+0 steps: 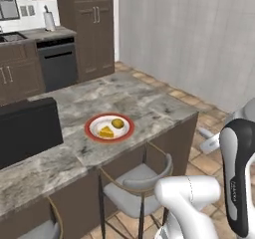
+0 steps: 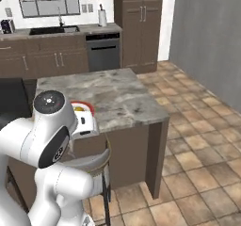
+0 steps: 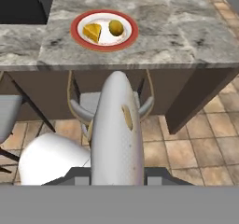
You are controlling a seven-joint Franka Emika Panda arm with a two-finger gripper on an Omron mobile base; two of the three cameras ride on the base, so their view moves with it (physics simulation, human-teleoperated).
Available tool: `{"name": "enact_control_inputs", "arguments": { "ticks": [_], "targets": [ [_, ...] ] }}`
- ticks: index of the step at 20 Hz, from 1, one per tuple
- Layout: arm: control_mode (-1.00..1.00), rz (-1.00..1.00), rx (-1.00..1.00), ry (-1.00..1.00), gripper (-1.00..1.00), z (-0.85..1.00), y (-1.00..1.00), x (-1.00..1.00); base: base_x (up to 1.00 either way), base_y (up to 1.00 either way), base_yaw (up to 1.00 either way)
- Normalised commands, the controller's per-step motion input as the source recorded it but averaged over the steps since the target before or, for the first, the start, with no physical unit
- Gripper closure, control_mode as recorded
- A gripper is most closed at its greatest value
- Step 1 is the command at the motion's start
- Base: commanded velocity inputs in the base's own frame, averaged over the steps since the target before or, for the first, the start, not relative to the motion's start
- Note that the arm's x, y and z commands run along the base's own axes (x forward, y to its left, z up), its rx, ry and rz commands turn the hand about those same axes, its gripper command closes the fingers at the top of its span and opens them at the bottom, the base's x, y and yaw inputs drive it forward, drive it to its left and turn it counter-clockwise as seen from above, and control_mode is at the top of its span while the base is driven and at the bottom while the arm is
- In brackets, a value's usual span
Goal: Take the cheese, fish, and lemon from the fridge and place them on the plate on the dining counter to create an appetizer plate.
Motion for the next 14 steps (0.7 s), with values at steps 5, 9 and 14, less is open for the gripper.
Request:
{"name": "enact_control_inputs", "arguments": {
  "ticks": [5,9,14],
  "targets": [
    [1.00,0.00,0.00,0.00,1.00,0.00,0.00,0.00,0.69,-0.01,0.60],
    [1.00,0.00,0.00,0.00,1.00,0.00,0.00,0.00,0.73,-0.10,0.59],
    [1.00,0.00,0.00,0.00,1.00,0.00,0.00,0.00,0.75,-0.15,0.59]
  ]
}}
